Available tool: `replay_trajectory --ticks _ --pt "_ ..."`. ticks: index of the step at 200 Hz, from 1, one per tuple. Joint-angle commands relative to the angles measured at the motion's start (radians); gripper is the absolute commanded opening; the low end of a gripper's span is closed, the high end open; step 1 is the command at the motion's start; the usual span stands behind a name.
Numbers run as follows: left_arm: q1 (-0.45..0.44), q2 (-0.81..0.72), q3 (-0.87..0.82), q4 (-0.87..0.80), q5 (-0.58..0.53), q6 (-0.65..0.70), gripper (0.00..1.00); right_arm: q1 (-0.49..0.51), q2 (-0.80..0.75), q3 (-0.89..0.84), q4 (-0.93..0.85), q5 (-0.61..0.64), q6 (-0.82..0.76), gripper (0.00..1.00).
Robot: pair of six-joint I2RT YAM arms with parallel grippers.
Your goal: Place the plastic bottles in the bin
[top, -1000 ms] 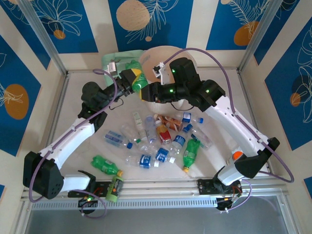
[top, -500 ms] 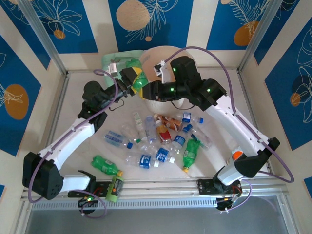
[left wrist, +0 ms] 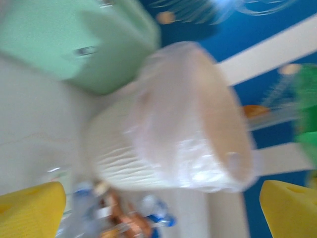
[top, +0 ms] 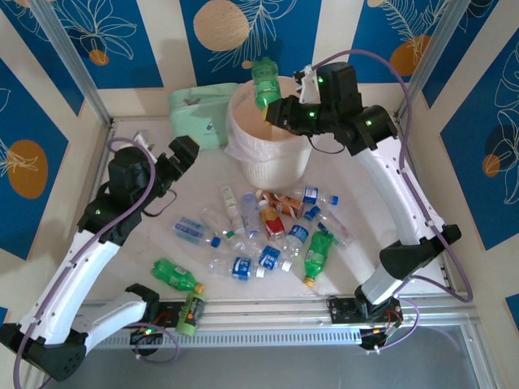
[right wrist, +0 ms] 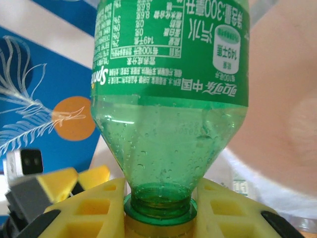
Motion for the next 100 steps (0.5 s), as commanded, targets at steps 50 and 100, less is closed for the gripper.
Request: replay_trajectory --ticks 50,100 --pt "0.004 -0.095 -0.076 -0.557 -0.188 -0.049 1.0 -0.102 0.12 0.101 -0.101 0.018 -0.043 0.31" --pt "0.004 -0.18 -0.191 -0.716 -0.156 -0.198 1.0 -0.113 0.191 0.195 -0.138 -0.002 -0.062 0.72"
